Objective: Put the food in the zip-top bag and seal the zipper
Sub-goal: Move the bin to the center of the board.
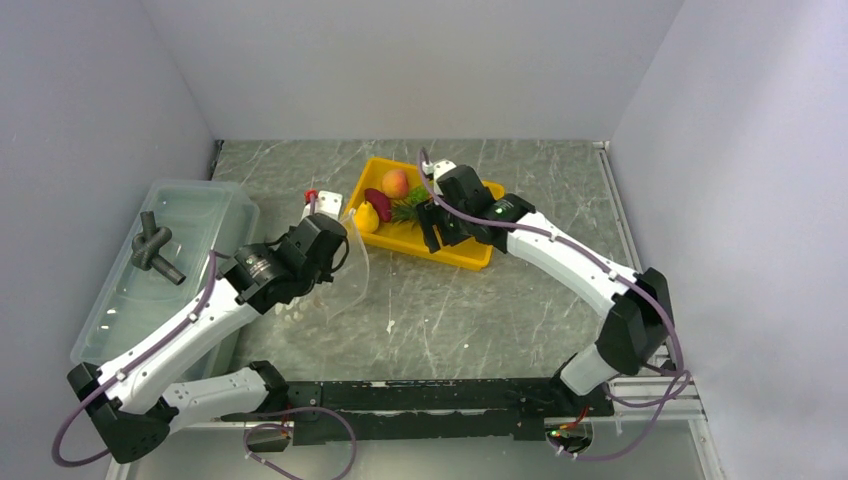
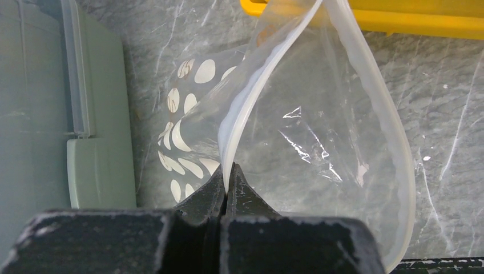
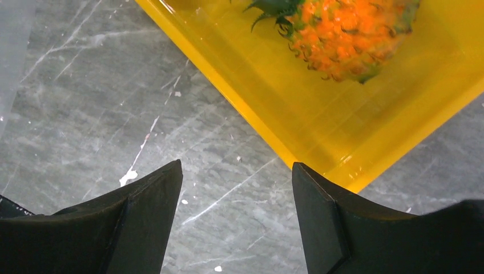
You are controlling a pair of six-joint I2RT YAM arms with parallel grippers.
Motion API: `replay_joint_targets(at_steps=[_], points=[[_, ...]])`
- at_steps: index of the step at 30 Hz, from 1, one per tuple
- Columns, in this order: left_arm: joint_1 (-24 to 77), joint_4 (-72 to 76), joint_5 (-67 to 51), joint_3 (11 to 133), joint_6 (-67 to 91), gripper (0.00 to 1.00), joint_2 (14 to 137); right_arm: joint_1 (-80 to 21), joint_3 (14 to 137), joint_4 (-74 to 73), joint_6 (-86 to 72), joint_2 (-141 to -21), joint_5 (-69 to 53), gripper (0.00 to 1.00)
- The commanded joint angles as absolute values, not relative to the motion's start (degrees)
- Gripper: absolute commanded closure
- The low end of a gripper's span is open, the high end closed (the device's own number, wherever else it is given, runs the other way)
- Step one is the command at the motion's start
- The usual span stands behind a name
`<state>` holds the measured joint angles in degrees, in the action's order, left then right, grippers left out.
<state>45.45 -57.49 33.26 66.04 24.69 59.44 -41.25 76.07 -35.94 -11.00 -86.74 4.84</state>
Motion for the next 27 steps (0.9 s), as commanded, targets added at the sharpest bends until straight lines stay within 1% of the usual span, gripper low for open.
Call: replay_joint_targets(at_steps=[1,6,14,19,22,27], points=[[45.1,-53.7,31.6,65.0,23.1,1.00,57.2,-41.0,81.2,-35.6,-8.3,-90.2,3.6,0.26],[45.1,-54.2,31.9,64.1,23.4,1.00,55.6,-41.0,83.4,-34.8,-7.1,-95.0,2.5,0.27],[45.1,-54.3,31.8,62.7,24.0,1.00,52.5,-41.0,90.4,-38.3,-2.6,-104.1,0.8,0.28],[45.1,-55.1,32.3,62.6,24.5,1.00,52.3,-41.0,93.8,-39.6,-0.5,-108.8,0.3,0.33],[45.1,-54.9,32.1,62.5,24.4,1.00,52.2,-41.2,95.5,-40.5,1.0,-111.2,-1.3,0.38],[45.1,-54.7,31.8,62.4,24.4,1.00,52.2,-42.1,96.1,-40.2,3.7,-114.0,-2.4,0.39]])
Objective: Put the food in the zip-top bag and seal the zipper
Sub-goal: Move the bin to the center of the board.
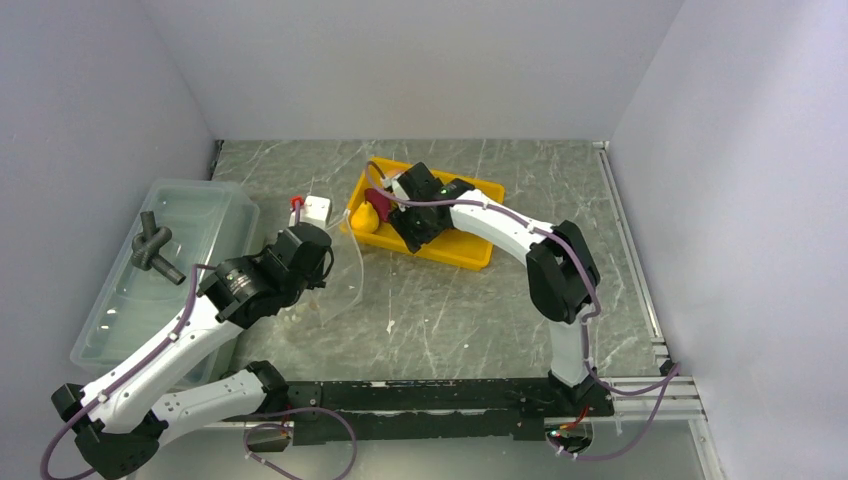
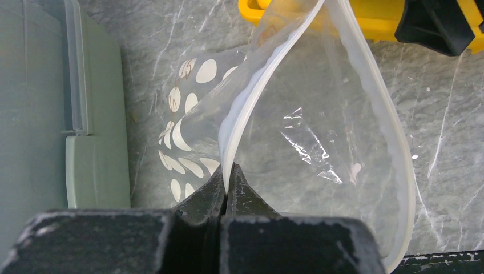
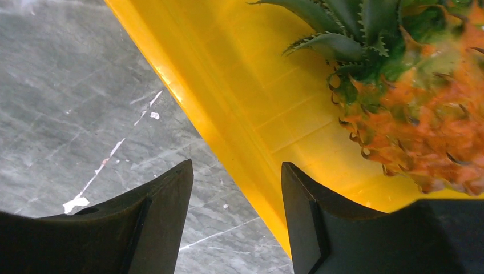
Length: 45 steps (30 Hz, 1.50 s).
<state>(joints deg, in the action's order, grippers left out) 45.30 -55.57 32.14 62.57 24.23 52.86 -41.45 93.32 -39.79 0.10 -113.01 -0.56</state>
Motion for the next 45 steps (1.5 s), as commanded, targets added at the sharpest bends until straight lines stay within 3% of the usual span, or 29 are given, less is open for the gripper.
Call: replay_joint_targets(at_steps=[1,7,14,30,45], points=[[45.1,-54.7,31.6,62.3,24.4,1.00,52.1,-42.4,96.1,-40.0,4.2,-114.5,-2.9,0.39],[45.1,-54.6,31.5,62.2,24.3,1.00,52.3,-42.8,98.8,-40.4,5.6,-118.1,-2.5,0.43],[45.1,-54.7,31.7,62.2,24.4,1.00,52.6,-43.5,99.4,-39.9,6.3,-120.4,-1.7,0.54],[45.1,-54.9,32.2,62.2,24.5,1.00,53.5,-44.2,96.8,-37.5,6.1,-119.2,2.4,1.00],[45.1,-55.1,31.9,62.3,24.6,1.00,54.3,-44.2,90.9,-37.0,-4.4,-112.7,6.6,1.00]])
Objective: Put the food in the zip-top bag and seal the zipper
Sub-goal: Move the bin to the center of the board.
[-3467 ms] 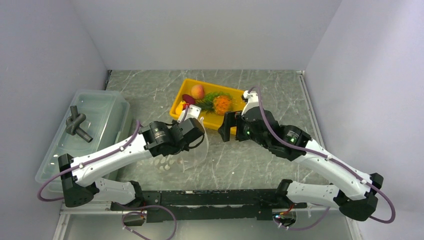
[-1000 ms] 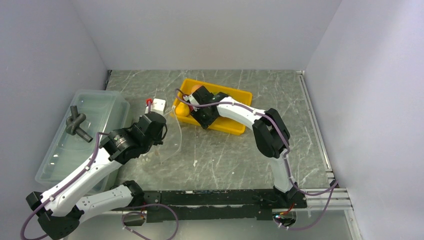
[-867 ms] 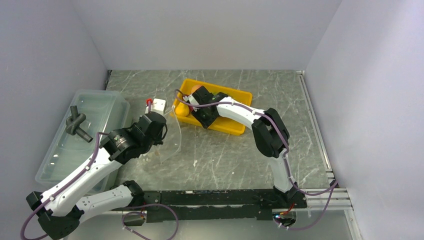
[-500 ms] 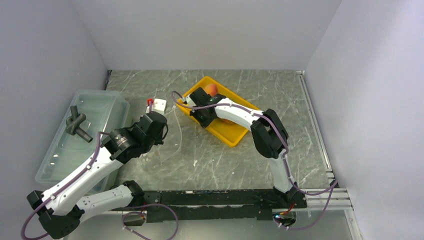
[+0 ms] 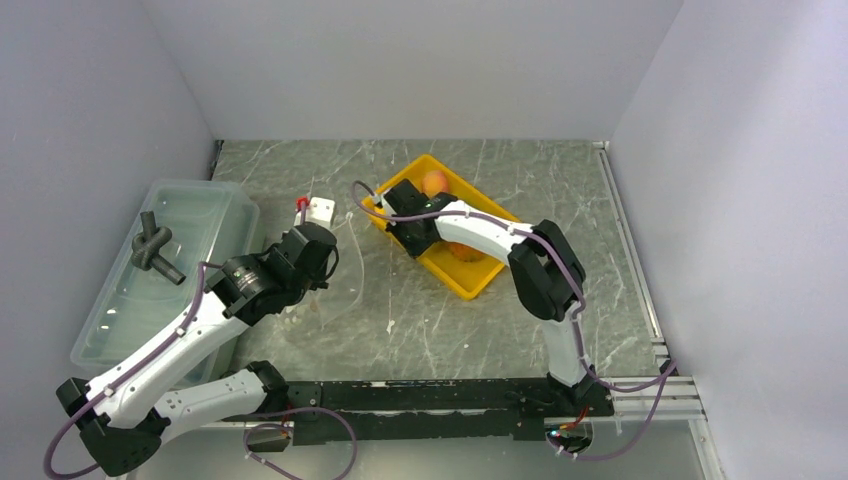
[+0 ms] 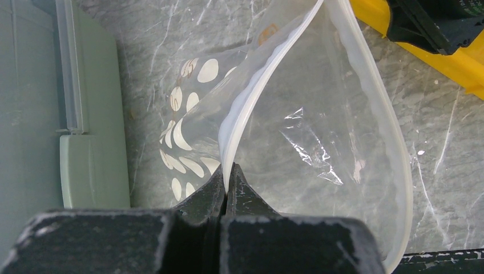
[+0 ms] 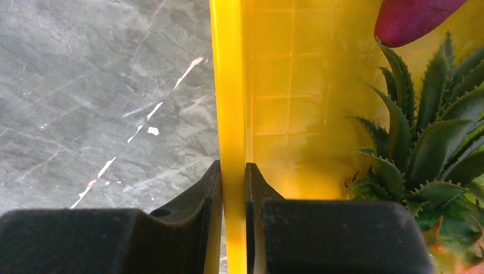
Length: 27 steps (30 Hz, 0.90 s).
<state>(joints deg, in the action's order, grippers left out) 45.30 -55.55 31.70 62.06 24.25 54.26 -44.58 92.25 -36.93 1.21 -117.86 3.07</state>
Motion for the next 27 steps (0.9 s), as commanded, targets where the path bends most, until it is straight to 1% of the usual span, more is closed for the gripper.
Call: replay_joint_targets(at_steps=[1,14,22,27], points=[[45.1,-55.1,31.9,62.3,24.6,1.00,54.3,-44.2,90.1,-36.7,-5.2,-112.2,7.3,1.00],[45.1,-55.0,31.4,62.2,24.5,1.00,54.3,-44.0,83.1,-36.3,-15.3,-106.6,15.6,1.00],[45.1,-54.8,31.0,62.2,24.5,1.00,54.2,-42.2,78.1,-34.7,-21.8,-103.7,16.2,1.00],[45.1,-54.7,30.5,62.2,24.4,1.00,54.4,-41.9,77.0,-34.0,-24.2,-103.8,16.8,1.00]])
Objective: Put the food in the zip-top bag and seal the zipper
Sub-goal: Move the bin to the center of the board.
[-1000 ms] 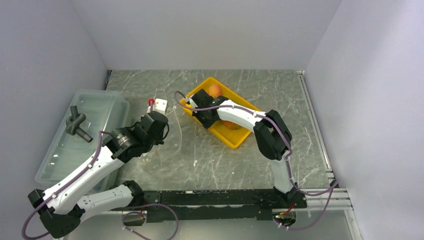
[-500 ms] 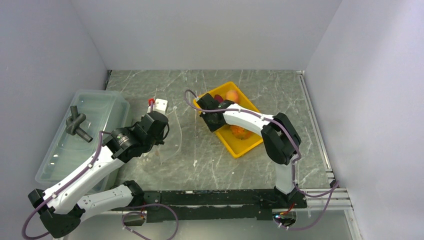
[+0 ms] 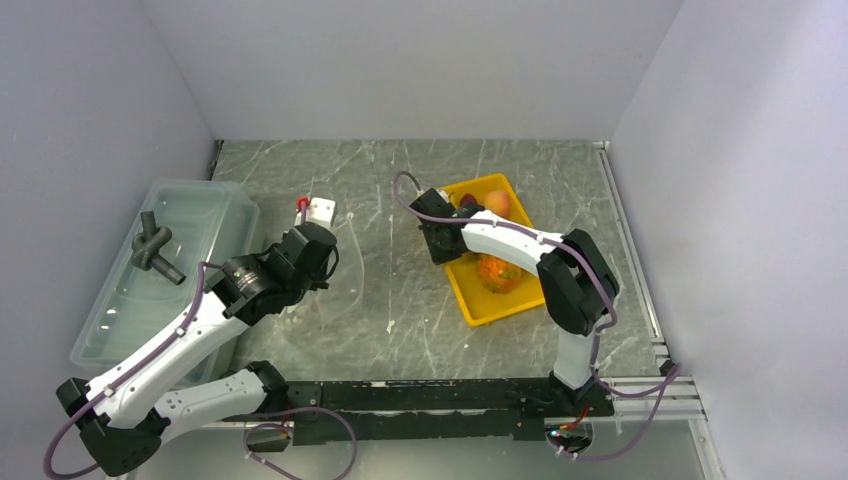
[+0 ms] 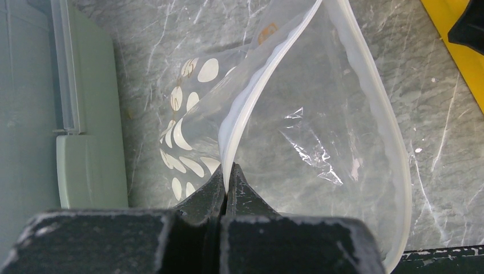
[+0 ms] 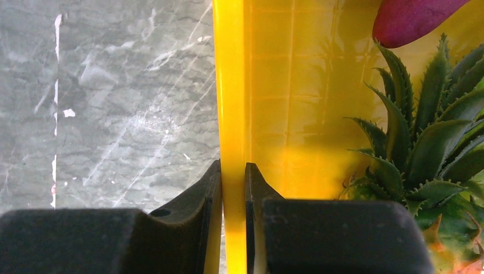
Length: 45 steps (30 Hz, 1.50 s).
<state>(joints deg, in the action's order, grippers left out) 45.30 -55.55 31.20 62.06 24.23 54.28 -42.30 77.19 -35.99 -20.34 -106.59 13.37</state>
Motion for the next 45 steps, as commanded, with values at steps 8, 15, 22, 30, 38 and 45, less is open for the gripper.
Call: replay_joint_targets(at_steps=[8,15,22,30,38,45], points=[[45.1,-54.5,30.0,62.1,24.2,1.00,54.1,-39.7,76.0,-32.5,-26.9,-105.3,17.4,1.00],[45.2,-54.3,29.5,62.2,24.1,1.00,54.8,-38.4,75.1,-31.7,-27.5,-106.0,16.9,1.00],[45.2,-53.9,29.0,62.0,23.8,1.00,55.0,-38.0,76.5,-32.5,-27.4,-105.8,17.2,0.86],[45.2,-53.2,27.4,62.0,23.2,1.00,56.3,-38.2,76.5,-32.6,-26.9,-102.7,16.8,0.39],[45.2,-53.2,27.2,62.1,23.6,1.00,57.8,-39.2,76.8,-34.1,-25.5,-95.8,16.6,0.33],[45.2,-53.1,26.7,62.5,23.8,1.00,59.2,-39.8,77.0,-38.1,-22.9,-88.6,19.4,0.30]])
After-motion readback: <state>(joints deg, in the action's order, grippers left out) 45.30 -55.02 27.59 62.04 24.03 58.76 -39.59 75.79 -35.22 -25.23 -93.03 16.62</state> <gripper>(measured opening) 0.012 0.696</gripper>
